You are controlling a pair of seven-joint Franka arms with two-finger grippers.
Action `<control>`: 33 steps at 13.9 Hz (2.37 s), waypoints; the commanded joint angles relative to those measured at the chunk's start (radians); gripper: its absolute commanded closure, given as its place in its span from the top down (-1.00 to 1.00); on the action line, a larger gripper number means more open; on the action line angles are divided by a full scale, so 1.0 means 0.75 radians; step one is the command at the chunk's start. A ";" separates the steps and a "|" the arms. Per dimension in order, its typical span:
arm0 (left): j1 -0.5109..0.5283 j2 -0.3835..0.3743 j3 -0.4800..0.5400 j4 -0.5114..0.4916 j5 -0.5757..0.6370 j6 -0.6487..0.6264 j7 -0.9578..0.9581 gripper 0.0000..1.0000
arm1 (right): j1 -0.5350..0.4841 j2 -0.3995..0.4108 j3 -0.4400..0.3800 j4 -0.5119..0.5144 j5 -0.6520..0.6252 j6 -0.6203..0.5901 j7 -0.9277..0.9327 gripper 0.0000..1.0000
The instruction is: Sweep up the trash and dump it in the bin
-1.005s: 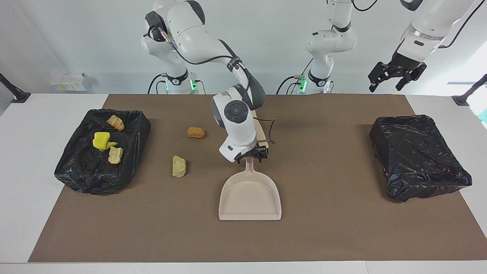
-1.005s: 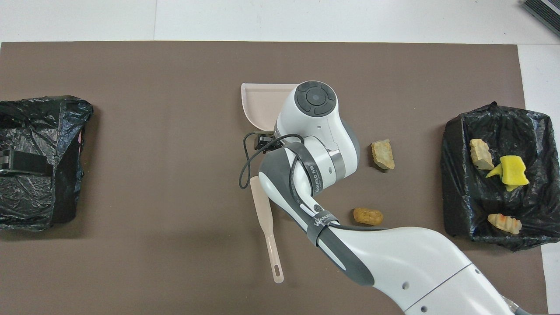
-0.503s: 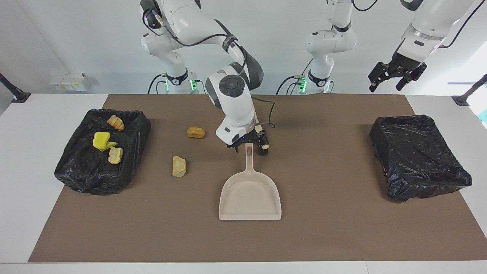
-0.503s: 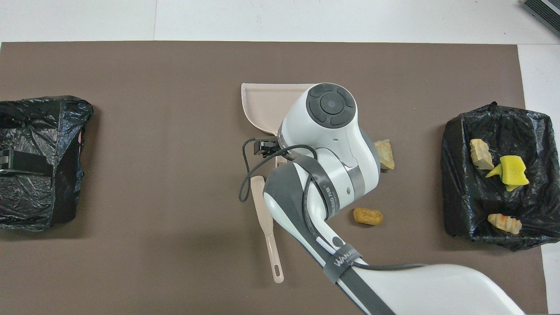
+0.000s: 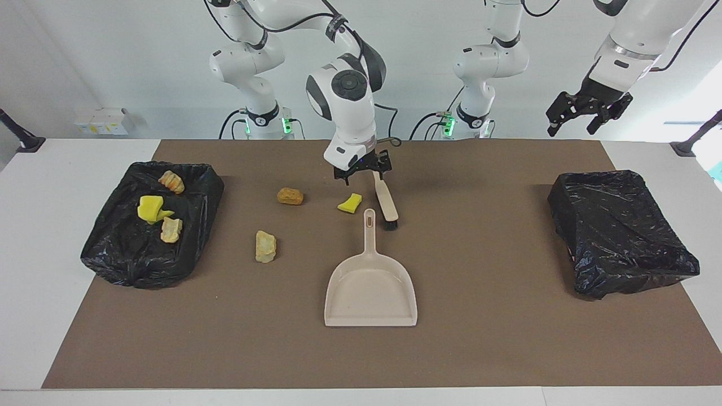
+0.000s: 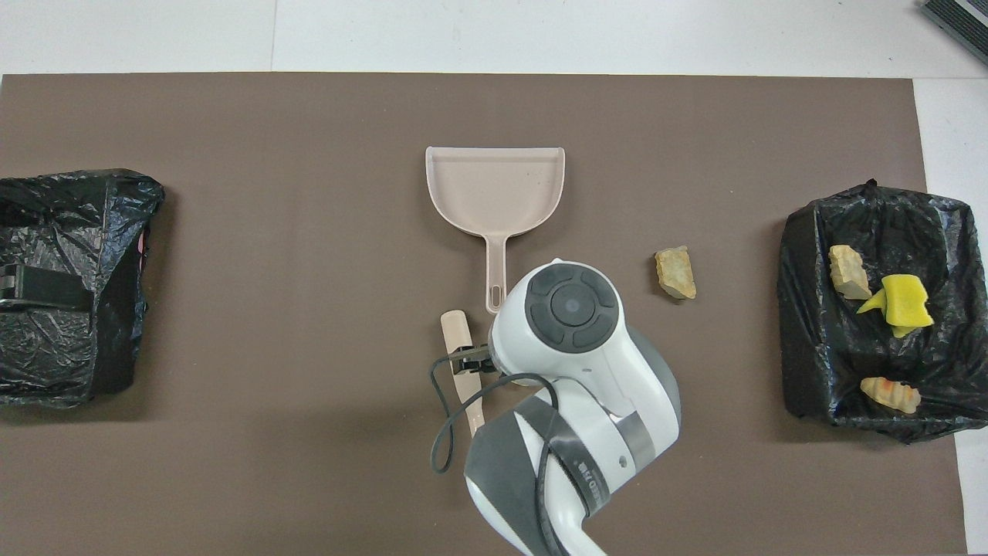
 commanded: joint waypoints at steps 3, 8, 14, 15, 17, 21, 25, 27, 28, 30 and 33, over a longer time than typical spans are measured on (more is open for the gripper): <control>0.014 0.006 -0.010 0.020 0.020 -0.026 -0.001 1.00 | 0.125 -0.109 -0.001 -0.258 0.027 0.135 -0.001 1.00; 0.014 0.006 -0.010 0.020 0.020 -0.026 -0.001 1.00 | 0.195 -0.081 -0.001 -0.338 0.027 0.258 -0.003 0.92; 0.014 0.006 -0.010 0.020 0.020 -0.026 -0.001 1.00 | 0.213 -0.062 -0.001 -0.344 0.027 0.258 -0.028 0.42; 0.014 0.006 -0.010 0.020 0.020 -0.026 -0.001 1.00 | 0.213 -0.062 -0.001 -0.344 0.027 0.260 -0.030 0.31; 0.014 0.006 -0.010 0.020 0.020 -0.026 -0.001 1.00 | 0.223 -0.060 -0.001 -0.344 0.027 0.258 -0.028 0.20; 0.008 0.010 -0.010 0.026 0.022 -0.024 -0.003 1.00 | 0.240 -0.060 0.001 -0.344 0.029 0.256 -0.050 -0.16; 0.000 0.008 -0.012 0.011 0.020 0.056 0.011 1.00 | 0.242 -0.060 0.001 -0.344 0.031 0.225 -0.157 -0.33; 0.000 0.008 -0.012 0.009 0.020 0.064 0.013 1.00 | 0.242 -0.060 0.001 -0.344 0.031 0.221 -0.165 -0.77; 0.004 0.008 -0.012 0.007 0.020 0.066 0.013 1.00 | 0.242 -0.060 0.001 -0.336 0.031 0.215 -0.165 -1.00; -0.004 0.016 -0.012 0.009 0.020 0.107 0.016 1.00 | 0.238 -0.050 0.001 -0.279 0.031 0.146 -0.165 -1.00; -0.033 0.051 -0.027 0.009 0.018 0.156 0.011 1.00 | 0.199 -0.109 -0.005 -0.197 0.064 -0.042 -0.165 -1.00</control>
